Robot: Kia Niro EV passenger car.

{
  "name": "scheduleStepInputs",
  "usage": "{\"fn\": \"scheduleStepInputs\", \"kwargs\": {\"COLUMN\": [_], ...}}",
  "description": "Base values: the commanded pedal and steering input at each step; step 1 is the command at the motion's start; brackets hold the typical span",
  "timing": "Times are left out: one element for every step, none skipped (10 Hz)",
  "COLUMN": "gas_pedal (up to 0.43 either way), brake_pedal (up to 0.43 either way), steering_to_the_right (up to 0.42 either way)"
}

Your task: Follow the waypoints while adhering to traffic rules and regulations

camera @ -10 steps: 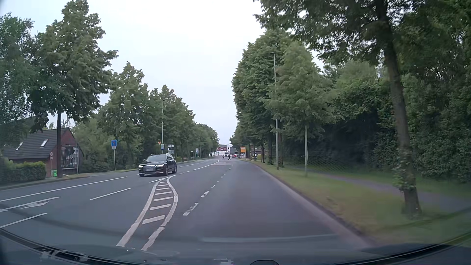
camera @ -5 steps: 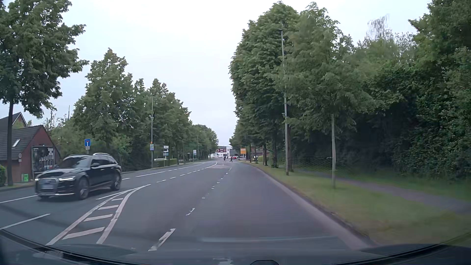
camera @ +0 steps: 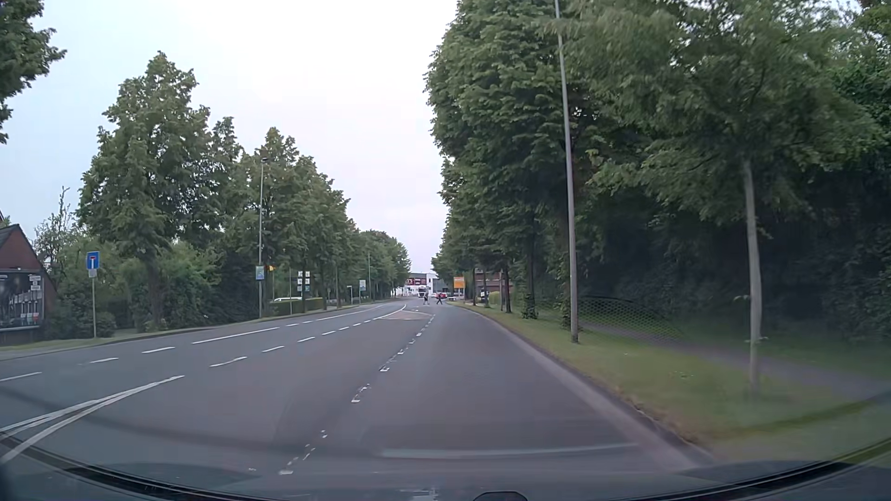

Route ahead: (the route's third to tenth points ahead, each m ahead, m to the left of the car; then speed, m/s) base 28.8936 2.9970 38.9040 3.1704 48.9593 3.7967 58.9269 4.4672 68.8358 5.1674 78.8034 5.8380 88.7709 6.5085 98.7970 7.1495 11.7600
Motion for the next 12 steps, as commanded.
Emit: {"fn": "scheduleStepInputs", "kwargs": {"gas_pedal": [0.169,0.169,0.169,0.169,0.169,0.169,0.169,0.169,0.169,0.177,0.177,0.177], "brake_pedal": [0.0,0.0,0.0,0.0,0.0,0.0,0.0,0.0,0.0,0.0,0.0,0.0], "steering_to_the_right": [0.0,0.0,0.0,0.0,0.0,0.0,0.0,0.0,0.0,-0.001,-0.002,-0.003]}}
